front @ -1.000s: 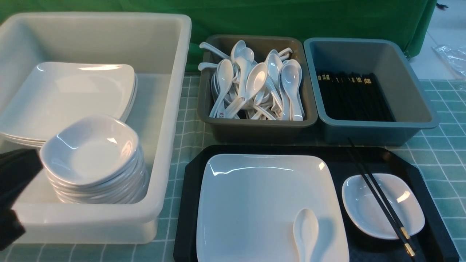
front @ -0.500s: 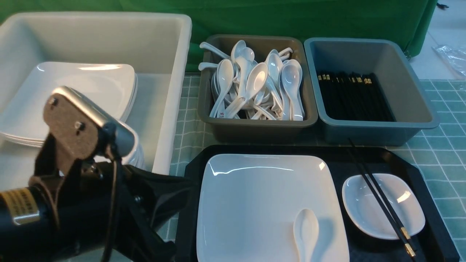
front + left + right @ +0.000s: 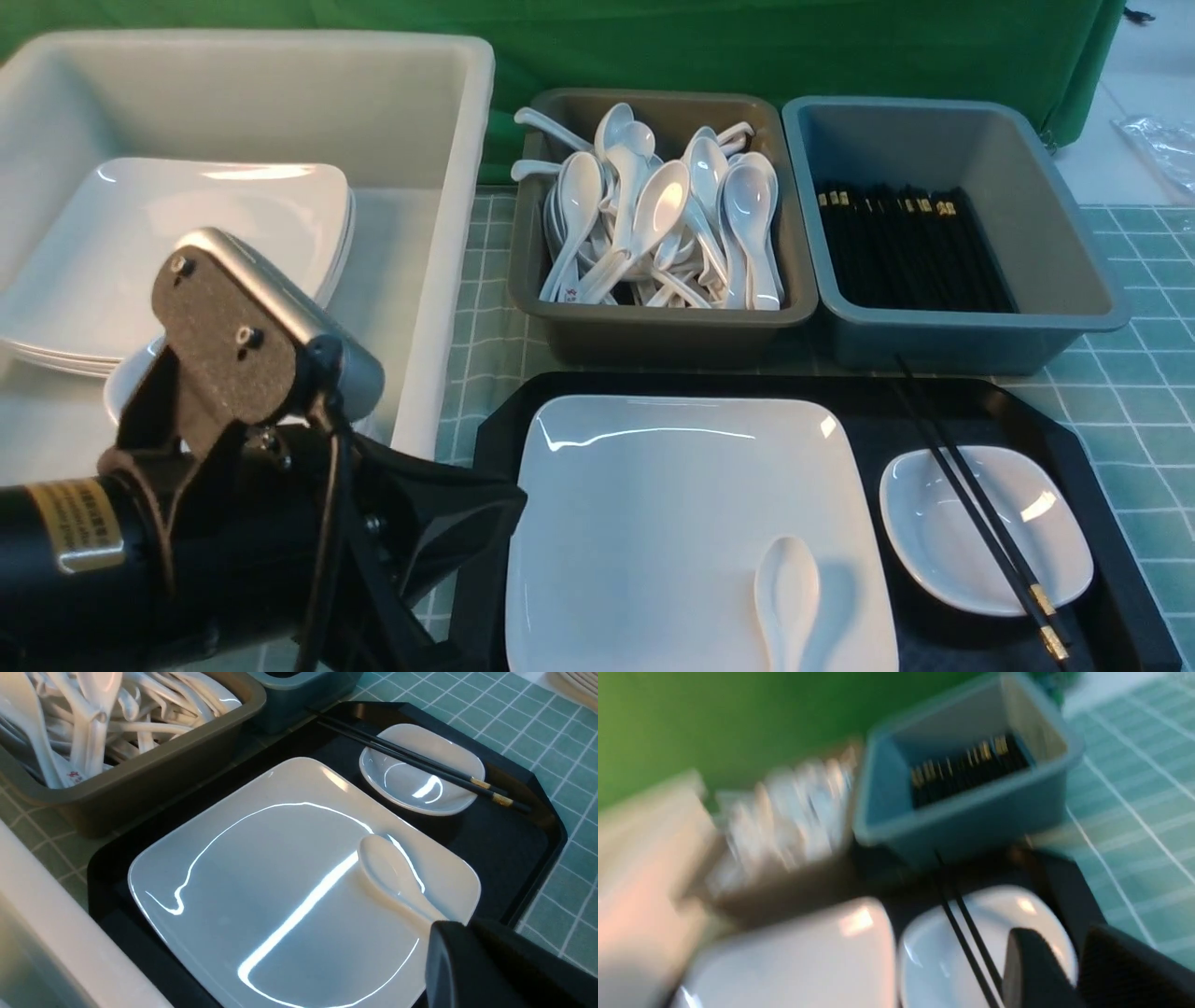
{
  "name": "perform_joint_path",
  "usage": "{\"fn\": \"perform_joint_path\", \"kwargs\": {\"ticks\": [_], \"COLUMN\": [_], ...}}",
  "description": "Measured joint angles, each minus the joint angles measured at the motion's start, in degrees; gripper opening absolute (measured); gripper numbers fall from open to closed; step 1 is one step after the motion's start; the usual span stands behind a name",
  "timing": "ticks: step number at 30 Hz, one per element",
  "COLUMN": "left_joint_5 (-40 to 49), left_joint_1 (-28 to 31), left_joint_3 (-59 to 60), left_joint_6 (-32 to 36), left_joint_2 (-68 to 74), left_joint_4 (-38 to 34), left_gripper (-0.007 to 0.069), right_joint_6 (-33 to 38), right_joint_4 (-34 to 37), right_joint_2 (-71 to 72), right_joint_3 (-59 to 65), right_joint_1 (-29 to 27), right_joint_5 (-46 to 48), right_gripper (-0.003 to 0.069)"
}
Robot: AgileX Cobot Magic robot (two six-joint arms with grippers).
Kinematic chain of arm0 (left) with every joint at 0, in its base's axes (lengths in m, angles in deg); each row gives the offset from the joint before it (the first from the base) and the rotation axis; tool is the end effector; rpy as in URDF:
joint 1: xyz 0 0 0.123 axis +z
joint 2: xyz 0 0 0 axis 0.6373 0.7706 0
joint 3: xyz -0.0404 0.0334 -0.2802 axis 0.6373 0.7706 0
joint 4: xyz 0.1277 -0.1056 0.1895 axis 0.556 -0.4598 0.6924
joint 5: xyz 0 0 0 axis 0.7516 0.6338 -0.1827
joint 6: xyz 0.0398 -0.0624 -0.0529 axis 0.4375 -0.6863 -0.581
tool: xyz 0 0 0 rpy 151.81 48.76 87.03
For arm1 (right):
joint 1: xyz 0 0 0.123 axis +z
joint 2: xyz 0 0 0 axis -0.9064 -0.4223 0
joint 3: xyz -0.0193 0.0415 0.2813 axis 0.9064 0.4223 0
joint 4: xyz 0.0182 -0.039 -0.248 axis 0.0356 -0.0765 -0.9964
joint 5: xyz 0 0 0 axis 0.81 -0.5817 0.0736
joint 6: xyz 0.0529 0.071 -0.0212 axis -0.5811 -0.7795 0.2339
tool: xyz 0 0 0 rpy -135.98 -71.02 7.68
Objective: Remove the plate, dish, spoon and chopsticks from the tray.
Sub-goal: Use the right arm to grab a pair of chopsticks from the plate
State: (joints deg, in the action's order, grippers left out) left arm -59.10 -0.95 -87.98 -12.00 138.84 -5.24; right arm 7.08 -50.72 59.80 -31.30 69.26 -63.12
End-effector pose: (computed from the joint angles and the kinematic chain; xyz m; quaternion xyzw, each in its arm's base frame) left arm 0.1342 -0.1300 0.3175 0.3603 0.7753 -0.2098 0.4745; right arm 0.0701 0.0096 0.2576 0.0920 0.7577 0.1552 0.6272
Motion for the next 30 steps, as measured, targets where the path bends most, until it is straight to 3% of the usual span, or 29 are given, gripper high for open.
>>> {"fn": "perform_joint_path", "kwargs": {"ticks": [1,2,9,15,19,24,30], "left_joint_5": [0.53,2.69,4.42,4.67,5.02,6.90,7.89], "left_joint_1": [0.00,0.00,0.00,0.00,0.00,0.00,0.00], "left_joint_3": [-0.26,-2.42,-7.33,-7.42,-7.42,-7.42,-7.42], "left_joint_6": [0.00,0.18,0.18,0.18,0.18,0.18,0.24], "left_joint_2": [0.27,1.41,3.75,3.75,3.75,3.75,3.75], "left_joint_4": [0.14,0.53,1.40,2.70,3.24,3.26,3.26], "left_gripper": [0.0017,0.0017,0.0017,0.0017,0.0017,0.0017,0.0017], "right_joint_6": [1.47,7.13,20.78,22.43,22.67,22.86,23.63], "right_joint_4": [0.00,0.00,0.00,-0.06,-0.74,-3.39,-5.17], "right_joint_2": [-1.77,-9.29,-39.31,-55.04,-64.41,-71.36,-78.75], "right_joint_3": [-1.52,-7.61,-25.25,-31.25,-34.42,-37.74,-40.44], "right_joint_1": [0.00,0.00,0.00,1.20,6.68,8.27,8.27], "right_joint_5": [0.93,8.17,26.15,27.95,26.32,23.39,19.42], "right_gripper": [0.0200,0.0200,0.0224,0.0276,0.0387,0.0514,0.0545]}}
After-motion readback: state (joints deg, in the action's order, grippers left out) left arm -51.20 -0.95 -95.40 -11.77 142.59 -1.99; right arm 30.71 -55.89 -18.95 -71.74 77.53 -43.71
